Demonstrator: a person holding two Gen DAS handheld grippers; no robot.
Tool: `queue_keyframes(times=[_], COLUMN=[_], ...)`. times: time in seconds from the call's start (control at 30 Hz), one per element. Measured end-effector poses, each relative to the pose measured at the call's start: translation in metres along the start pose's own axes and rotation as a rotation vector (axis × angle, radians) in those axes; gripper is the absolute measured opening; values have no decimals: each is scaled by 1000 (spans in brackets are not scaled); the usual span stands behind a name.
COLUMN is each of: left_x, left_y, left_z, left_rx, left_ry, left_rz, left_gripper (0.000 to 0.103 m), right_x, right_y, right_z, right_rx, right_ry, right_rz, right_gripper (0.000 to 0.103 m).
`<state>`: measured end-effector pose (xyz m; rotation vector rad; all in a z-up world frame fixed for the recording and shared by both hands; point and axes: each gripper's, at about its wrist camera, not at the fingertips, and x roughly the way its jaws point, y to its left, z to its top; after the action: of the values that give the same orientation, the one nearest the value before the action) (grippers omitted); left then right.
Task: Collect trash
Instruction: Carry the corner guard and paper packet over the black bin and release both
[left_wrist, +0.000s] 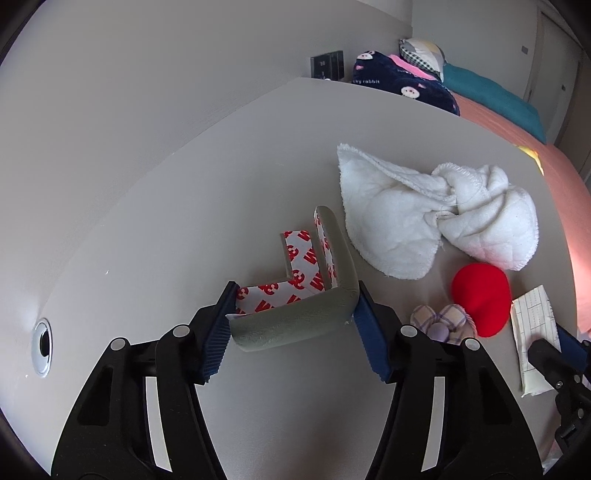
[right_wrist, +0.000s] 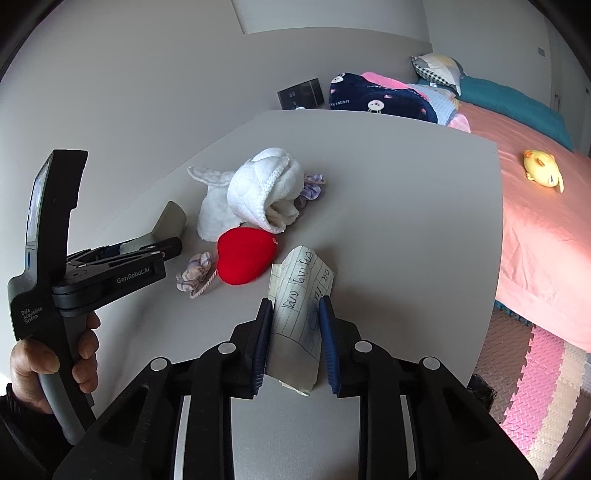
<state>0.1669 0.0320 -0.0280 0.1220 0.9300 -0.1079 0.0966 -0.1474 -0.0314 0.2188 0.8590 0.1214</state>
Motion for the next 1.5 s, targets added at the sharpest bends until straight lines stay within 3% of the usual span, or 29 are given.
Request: queue_keyframes(times=[0.67, 1.5], left_x=[-67, -87], left_y=[-30, -159], left_z=[-30, -54], left_rx=[3, 127], left_ry=[-45, -52], left_rz=[27, -84], left_gripper=[60, 60], right_x=[-52, -112], right_y=[-21, -112], right_z=[-11, -46], right_rx=[4, 104], right_ry=[-52, -109], right_rz=[52, -17], right_gripper=[27, 27])
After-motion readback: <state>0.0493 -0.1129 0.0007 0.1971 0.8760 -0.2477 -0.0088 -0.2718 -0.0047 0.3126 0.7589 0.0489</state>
